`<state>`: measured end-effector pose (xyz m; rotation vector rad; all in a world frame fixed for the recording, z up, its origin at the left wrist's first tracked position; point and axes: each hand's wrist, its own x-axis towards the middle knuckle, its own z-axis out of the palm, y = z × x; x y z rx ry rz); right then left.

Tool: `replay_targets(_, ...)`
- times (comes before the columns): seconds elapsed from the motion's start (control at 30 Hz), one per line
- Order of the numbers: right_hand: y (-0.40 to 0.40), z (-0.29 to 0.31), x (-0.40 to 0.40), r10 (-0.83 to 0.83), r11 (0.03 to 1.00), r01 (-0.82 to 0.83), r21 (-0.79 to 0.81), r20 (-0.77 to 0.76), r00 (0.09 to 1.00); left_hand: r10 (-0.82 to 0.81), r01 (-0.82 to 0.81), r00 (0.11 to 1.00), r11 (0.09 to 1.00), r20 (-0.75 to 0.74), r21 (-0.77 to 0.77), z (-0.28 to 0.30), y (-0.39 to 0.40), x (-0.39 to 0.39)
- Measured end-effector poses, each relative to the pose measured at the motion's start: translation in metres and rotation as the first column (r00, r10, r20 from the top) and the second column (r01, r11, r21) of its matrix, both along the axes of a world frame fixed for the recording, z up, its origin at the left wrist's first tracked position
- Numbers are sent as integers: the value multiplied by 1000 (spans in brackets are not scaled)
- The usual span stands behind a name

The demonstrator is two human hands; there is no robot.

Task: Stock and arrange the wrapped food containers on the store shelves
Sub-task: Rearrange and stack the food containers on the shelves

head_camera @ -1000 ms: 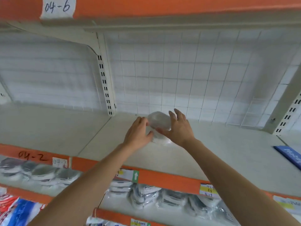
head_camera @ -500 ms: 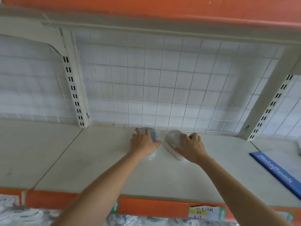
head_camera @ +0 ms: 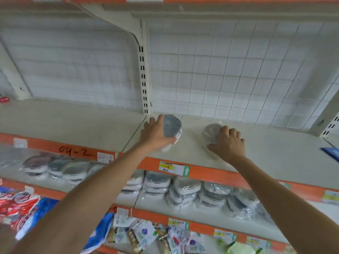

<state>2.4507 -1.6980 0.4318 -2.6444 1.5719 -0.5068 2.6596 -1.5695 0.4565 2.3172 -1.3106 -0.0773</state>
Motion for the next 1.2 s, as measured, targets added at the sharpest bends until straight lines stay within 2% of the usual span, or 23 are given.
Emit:
replay_targets(0.1,62,4,13,88,990,-67,-125,163,983,37,-40,999,980,-17,-197,9,64,9)
replay_targets(0.2,123,0,23,228,956,-186,-227,175,958,41,-25,998,962,52,-270,3,128,8)
replay_targets(0.27,160,-11,25,286,943,-251,-219,145,947,34,-2,992,966,122,-259,-9,166,5)
replay_targets(0.43,221,-57,6,346,929,-338,-153,23,938,-27,55,981,989,194,-137,-53,244,-1)
replay_targets(0.53,242,-84,-8,339,939,-342,-33,-76,938,-52,45,978,998,201,38,-80,270,-2)
replay_targets(0.67,253,-111,-26,292,956,-286,60,-152,944,-26,-7,990,973,139,232,-108,273,-6)
replay_targets(0.87,231,-141,-22,264,961,-244,128,-174,949,-17,-15,996,938,90,346,-140,237,-3)
replay_targets(0.97,216,-164,4,266,958,-245,149,-145,953,29,-44,998,953,56,300,-163,216,14)
replay_targets(1.1,182,-197,50,286,957,-283,68,-42,957,124,-122,991,991,-40,47,-199,177,52)
replay_targets(1.2,145,-218,93,308,951,-307,-23,40,951,121,-120,993,985,4,-123,-225,139,86)
